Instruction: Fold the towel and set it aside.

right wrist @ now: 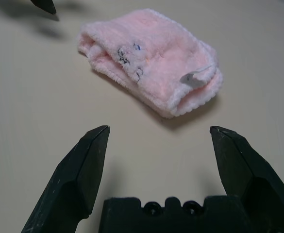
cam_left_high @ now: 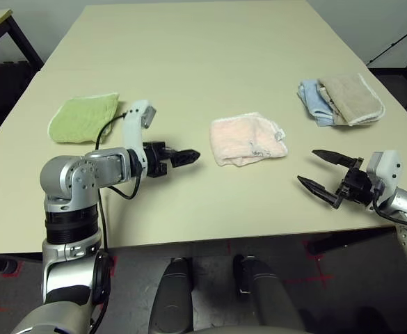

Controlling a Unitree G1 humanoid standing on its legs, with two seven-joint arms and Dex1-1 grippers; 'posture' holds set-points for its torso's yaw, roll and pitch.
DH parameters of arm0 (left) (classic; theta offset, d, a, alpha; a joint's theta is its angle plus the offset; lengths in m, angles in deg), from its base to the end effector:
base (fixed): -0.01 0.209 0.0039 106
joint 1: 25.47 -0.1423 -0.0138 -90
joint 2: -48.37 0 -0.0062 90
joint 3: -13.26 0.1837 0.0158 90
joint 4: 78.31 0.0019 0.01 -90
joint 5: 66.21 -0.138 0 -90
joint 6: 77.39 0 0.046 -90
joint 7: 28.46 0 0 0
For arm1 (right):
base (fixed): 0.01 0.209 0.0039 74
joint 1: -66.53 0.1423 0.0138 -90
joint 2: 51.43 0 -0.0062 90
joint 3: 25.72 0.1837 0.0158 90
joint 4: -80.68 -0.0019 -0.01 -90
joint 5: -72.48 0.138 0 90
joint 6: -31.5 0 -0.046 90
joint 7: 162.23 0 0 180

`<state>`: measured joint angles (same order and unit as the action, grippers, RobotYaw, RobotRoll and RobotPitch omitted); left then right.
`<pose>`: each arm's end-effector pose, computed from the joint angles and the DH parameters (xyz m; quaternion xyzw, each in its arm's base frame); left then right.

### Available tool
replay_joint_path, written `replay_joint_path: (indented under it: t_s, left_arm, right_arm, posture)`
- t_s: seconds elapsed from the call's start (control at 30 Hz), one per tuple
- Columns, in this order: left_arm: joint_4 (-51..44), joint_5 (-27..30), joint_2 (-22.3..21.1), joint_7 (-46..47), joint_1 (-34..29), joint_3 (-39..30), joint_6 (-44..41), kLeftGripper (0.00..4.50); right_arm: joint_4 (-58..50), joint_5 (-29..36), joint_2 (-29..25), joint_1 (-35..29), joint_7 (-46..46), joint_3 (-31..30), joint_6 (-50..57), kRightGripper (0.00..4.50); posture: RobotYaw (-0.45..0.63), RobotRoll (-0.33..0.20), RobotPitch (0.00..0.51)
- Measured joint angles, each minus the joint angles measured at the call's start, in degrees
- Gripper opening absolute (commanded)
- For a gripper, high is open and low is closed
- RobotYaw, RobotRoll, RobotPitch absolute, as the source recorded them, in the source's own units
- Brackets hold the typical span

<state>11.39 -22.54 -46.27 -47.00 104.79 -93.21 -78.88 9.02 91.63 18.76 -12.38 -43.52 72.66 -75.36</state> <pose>0.2758 0.1967 0.1810 -0.1895 0.3536 -0.3391 0.8509 0.2301 -0.3015 0.1035 -0.1852 -0.0431 0.4083 0.8928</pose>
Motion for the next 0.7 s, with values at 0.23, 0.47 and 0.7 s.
replay_joint_path:
  t_s: [0.23, 0.47, 0.7]
  left_arm:
    - [9.10, 2.56, 8.86, 9.58, 6.77, -3.23, -0.04, 4.50]
    - [12.47, -1.20, 11.69, 10.61, 9.82, -3.22, 0.14, 4.50]
    - [13.02, -2.50, 10.67, 9.26, 10.19, -3.08, -0.02, 4.50]
  right_arm:
    - [-2.52, 1.73, 0.13, -0.51, 0.78, 0.15, 3.46, 4.48]
    - [-7.87, 6.03, 0.26, -1.85, 2.25, 1.43, 12.04, 4.48]
    - [-11.15, 6.75, 0.07, -4.38, 1.82, 1.43, 15.88, 4.48]
  posture:
    - [0.12, 0.000, 0.171]
    - [0.11, 0.000, 0.175]
    - [0.11, 0.000, 0.180]
